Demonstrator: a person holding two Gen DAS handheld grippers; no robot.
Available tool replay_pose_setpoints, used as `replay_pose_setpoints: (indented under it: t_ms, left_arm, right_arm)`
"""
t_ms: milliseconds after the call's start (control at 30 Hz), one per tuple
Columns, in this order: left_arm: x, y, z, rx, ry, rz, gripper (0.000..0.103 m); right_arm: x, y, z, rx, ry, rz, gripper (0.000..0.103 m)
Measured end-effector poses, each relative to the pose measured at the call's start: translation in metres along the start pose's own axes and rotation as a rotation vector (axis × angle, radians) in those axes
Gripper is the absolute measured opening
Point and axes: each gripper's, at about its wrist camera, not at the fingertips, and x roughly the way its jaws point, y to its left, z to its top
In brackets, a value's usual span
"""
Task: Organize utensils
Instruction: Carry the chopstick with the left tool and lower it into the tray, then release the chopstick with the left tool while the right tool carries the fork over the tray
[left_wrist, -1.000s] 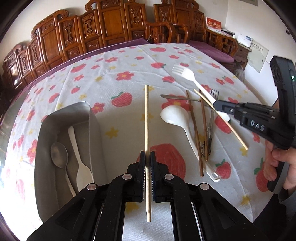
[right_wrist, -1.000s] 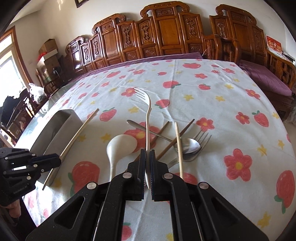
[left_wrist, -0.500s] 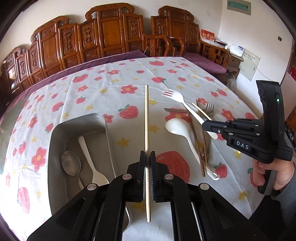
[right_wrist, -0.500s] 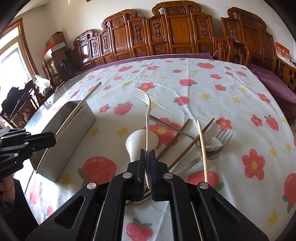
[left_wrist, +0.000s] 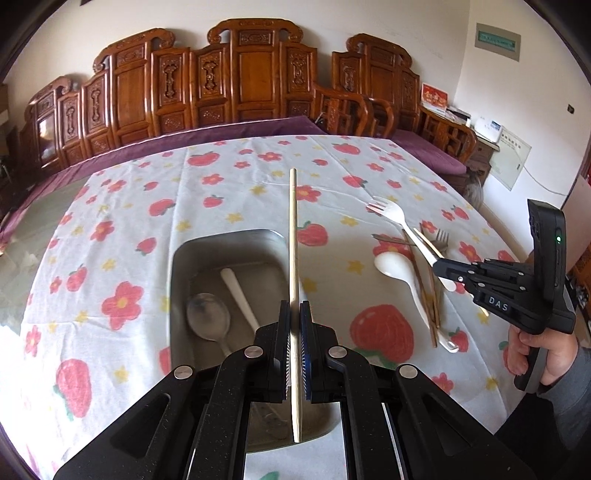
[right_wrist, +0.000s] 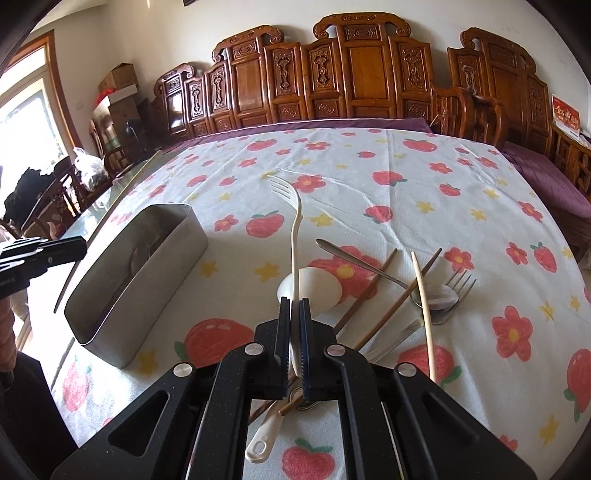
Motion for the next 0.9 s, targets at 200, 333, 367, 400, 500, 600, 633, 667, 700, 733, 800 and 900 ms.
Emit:
replay_pose_setpoints:
  t_ms: [200,333,367,400,500,600,633,667,700,733,800,900]
  left_arm:
    - [0.003,0.016,-0.009,-0.028,0.026,0.028,0.004]
    - [0.020,0.027,-0.019,-0.044,0.076,0.066,0.004]
    - [0.025,0.029,-0.021,-0.047,0.090,0.072,0.004]
    - [0.027,0.030,-0.023,-0.048,0.101,0.077,0.004]
    - [0.035,0.033,-0.026,-0.049,0.127,0.083,0.004]
    - [0.039,0.032,-0.029,-0.047,0.140,0.085,0.004]
    - [0.041,0.033,-0.029,-0.049,0.145,0.084,0.004]
    - [0.042,0.033,-0.029,-0.052,0.149,0.082,0.004]
    - [0.043,0.034,-0.030,-0.057,0.150,0.078,0.004]
    - [0.044,0.034,-0.030,-0.061,0.151,0.077,0.005]
    - [0.046,0.036,-0.031,-0.072,0.155,0.079,0.005]
    - [0.045,0.037,-0.030,-0.074,0.153,0.077,0.012]
  right_arm:
    - [-0.002,0.002,0.000,-0.001,-0.008,0.001,0.006]
    - [-0.003,0.003,0.000,-0.004,-0.009,0.001,0.006]
    - [-0.003,0.003,0.000,-0.004,-0.010,0.001,0.006]
    - [-0.003,0.003,0.000,-0.005,-0.011,0.002,0.006]
    - [-0.002,0.005,-0.001,-0.007,-0.008,0.005,0.006]
    - [-0.002,0.007,-0.001,-0.010,-0.005,0.008,0.006]
    - [-0.002,0.008,-0.001,-0.010,-0.004,0.011,0.006]
    - [-0.002,0.008,0.000,-0.005,-0.003,0.017,0.006]
    - [-0.003,0.009,0.000,0.000,-0.005,0.023,0.006]
    - [-0.004,0.010,0.001,0.004,-0.007,0.029,0.006]
    - [-0.006,0.013,0.001,0.005,-0.010,0.037,0.006]
    - [-0.009,0.020,0.002,-0.002,-0.014,0.048,0.006]
